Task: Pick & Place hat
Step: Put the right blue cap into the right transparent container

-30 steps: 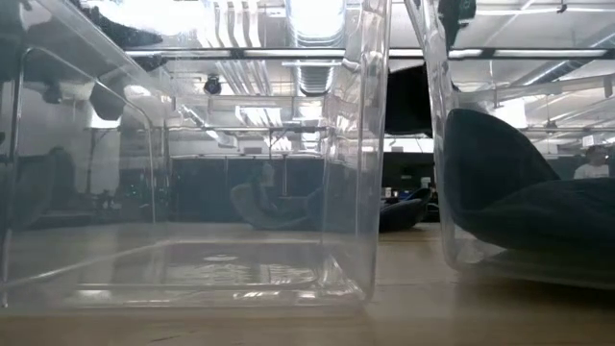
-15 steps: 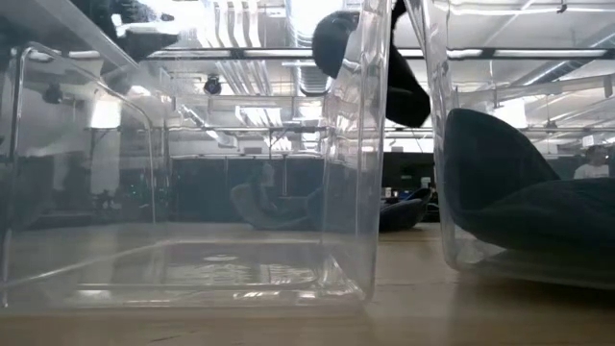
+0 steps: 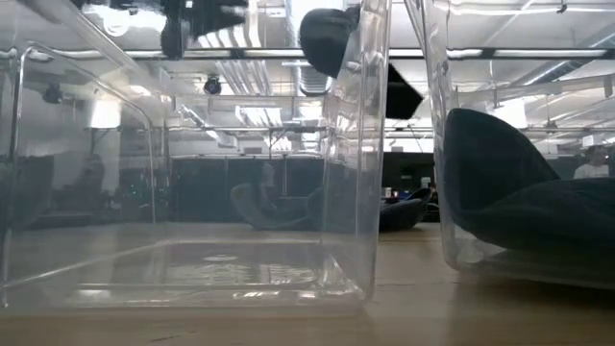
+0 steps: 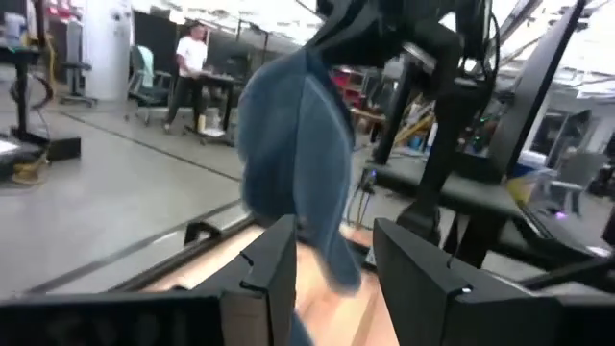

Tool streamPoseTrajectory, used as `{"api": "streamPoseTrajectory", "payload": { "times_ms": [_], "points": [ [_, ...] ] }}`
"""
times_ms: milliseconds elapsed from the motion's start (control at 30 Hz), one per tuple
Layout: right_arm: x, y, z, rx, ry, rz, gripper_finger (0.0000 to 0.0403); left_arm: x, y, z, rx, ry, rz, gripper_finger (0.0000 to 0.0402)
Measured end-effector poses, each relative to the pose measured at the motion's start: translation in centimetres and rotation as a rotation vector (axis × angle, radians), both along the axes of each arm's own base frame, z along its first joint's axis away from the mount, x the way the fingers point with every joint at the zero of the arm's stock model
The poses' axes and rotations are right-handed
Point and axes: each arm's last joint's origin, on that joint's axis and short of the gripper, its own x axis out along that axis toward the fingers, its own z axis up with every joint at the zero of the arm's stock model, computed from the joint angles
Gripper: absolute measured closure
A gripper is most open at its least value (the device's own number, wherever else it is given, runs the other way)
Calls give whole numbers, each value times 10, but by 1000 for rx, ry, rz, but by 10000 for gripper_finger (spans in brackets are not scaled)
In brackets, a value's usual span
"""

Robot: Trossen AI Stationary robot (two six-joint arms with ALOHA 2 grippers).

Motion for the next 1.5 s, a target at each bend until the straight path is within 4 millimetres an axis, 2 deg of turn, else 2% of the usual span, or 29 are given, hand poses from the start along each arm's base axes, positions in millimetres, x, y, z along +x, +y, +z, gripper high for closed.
{"api": "streamPoseTrajectory", "payload": {
  "times_ms": [167,233,467,833,933,1033,1100,1300,1500],
  "points": [
    [16,2,2,-9,5,24,394,21,2,-4,22,110,156,268],
    [21,3,4,-10,1,30,394,28,3,2,32,99,165,268],
    [33,6,14,-33,-18,60,394,44,2,-3,83,180,199,268],
    [34,12,18,-22,-37,110,394,43,5,-3,120,203,204,277],
    [35,15,18,20,-53,139,394,43,6,-3,120,204,194,315],
    [35,18,17,24,-47,153,393,42,7,-3,120,227,195,377],
    [35,20,17,23,-44,158,389,40,9,-1,111,235,172,390],
    [34,20,16,2,-14,161,355,30,10,16,115,347,106,395],
    [26,17,10,-42,95,77,295,10,11,36,104,492,103,397]
  ]
}}
